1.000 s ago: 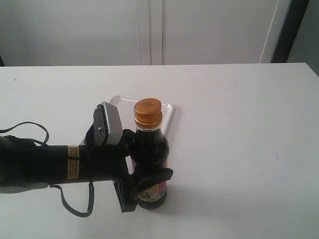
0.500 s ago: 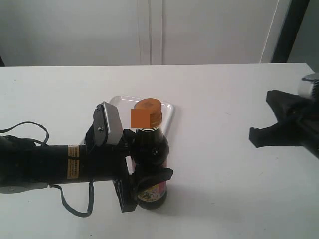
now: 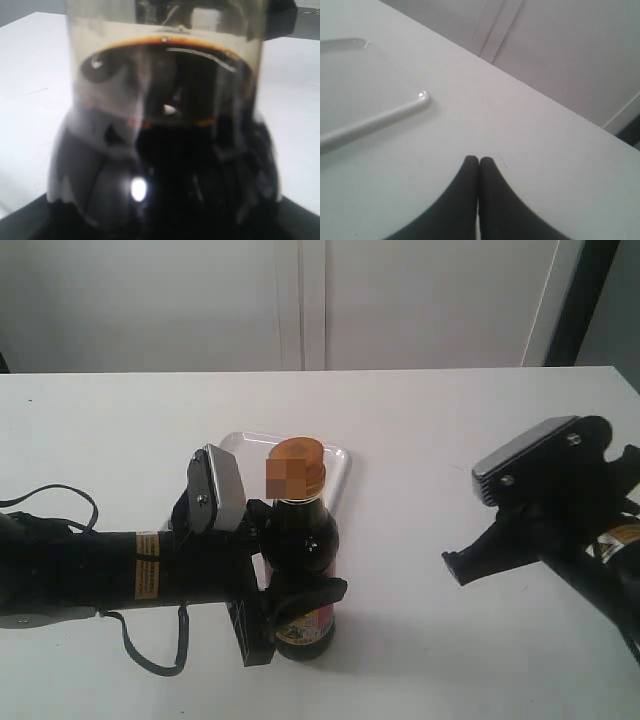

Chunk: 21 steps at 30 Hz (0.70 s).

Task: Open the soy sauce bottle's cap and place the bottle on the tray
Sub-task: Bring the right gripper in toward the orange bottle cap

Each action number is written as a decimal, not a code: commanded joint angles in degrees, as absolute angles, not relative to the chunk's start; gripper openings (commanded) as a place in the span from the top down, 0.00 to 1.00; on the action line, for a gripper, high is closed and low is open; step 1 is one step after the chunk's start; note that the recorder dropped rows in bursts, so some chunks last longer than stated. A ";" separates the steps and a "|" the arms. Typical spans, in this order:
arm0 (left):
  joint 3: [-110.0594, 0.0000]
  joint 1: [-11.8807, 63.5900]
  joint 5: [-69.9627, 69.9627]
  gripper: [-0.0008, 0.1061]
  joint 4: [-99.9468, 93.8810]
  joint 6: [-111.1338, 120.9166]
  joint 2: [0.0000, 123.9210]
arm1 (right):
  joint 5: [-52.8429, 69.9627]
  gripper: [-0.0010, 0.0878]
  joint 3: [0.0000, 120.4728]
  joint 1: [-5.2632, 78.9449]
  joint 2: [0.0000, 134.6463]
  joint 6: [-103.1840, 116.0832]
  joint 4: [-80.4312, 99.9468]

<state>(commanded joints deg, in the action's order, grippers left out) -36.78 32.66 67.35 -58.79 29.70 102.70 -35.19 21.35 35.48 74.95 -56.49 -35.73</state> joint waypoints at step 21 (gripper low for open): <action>-36.78 32.66 63.57 0.99 -58.79 29.70 102.70 | -37.28 0.99 26.17 51.63 73.11 -77.80 -51.13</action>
